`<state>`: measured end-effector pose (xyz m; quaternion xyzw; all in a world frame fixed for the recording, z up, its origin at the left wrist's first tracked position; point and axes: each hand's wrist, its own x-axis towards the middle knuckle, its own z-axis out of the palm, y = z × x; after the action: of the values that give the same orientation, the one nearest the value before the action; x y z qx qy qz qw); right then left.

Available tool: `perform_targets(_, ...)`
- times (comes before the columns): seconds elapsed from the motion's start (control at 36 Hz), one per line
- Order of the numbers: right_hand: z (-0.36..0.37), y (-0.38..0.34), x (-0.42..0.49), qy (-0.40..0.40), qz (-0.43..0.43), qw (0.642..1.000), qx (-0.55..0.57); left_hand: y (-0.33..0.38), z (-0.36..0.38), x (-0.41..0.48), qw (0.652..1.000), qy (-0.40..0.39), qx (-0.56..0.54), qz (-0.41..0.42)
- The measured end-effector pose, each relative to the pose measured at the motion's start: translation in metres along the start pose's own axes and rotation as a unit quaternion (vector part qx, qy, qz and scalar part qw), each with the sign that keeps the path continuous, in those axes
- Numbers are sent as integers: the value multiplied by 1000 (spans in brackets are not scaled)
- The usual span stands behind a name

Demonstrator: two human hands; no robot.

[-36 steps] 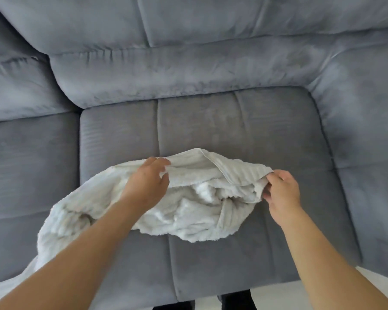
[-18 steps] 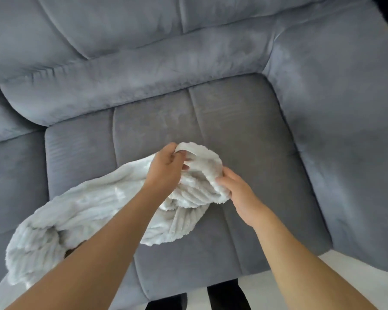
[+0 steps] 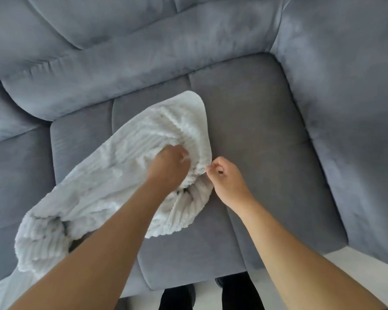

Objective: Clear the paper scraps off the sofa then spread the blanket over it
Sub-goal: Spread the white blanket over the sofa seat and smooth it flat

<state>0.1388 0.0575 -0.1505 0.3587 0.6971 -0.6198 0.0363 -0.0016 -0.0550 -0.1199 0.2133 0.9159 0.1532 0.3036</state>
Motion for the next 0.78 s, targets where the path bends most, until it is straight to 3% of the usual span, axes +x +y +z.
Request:
perform_targets(0.17, 4, -14, 3, -60, 19, 991, 116, -5, 25, -27, 993, -30, 108, 36)
perform_targets(0.28, 13, -12, 12, -68, 66, 985, 141, -8, 24, -18, 991, 29, 129, -9)
perform_targets(0.36, 20, 3, 18, -62, 92, 993, -50, -15, 10, -5, 996, 80, -2, -46)
perform_targets(0.42, 27, 11, 17, -61, 90, 984, -138, -21, -4, 0, 993, 107, -40, -12)
perform_targets(0.5, 39, 21, 14, -17, 78, 994, -72, -27, -13, 0, 997, 50, 19, 58)
perform_targets(0.61, 48, 18, -1, 50, 90, 994, 40, -35, 10, -11, 978, -61, 183, 78)
perform_targets(0.78, 36, 32, -70, 119, 89, 987, 52, -58, 29, 0, 994, -6, 99, -40)
